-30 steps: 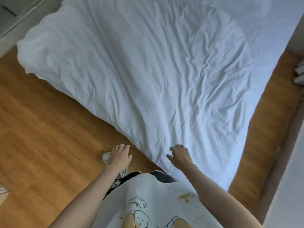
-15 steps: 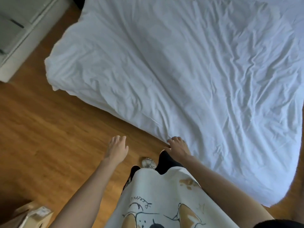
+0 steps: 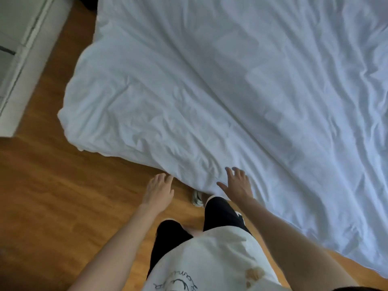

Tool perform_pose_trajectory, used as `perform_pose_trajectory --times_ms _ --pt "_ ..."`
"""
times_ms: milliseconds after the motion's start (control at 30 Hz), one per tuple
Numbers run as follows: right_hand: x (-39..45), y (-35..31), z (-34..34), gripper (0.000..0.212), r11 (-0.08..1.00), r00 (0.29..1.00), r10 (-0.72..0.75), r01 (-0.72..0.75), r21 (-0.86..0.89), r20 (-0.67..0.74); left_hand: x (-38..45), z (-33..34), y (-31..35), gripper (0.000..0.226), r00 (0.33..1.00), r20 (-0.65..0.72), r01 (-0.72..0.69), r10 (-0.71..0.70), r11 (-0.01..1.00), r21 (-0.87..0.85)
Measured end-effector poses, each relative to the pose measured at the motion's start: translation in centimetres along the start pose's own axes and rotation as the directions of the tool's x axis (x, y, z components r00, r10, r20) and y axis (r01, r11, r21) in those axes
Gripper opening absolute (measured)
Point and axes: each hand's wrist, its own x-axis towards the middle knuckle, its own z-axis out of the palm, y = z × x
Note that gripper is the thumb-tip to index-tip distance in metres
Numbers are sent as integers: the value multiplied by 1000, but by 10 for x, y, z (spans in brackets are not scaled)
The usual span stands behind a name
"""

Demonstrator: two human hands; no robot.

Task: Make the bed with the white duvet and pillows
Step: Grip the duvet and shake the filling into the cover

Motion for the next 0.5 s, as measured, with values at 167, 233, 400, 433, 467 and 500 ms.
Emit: perform_pose_trajectory --times_ms 167,233,400,433,467,500 --pt "93 -46 18 92 999 999 27 -27 24 -17 100 -9 -67 56 994 -97 -40 46 997 65" --pt "123 -54 36 97 999 997 18 -16 33 -70 137 -3 -91 63 979 -174 -90 106 991 100" --pt "186 -50 89 98 998 943 69 -60 37 -327 229 27 -163 97 942 -257 -157 216 960 230" --pt "196 -47 100 92 998 916 66 -63 19 -396 247 34 -177 100 933 -271 -168 236 954 250" --pt "204 -43 108 84 998 881 51 -55 4 -470 264 40 -189 99 924 -274 -194 266 945 265" --pt "213 -40 114 74 999 837 37 -47 -4 -546 279 44 -197 94 908 -284 -226 307 932 285"
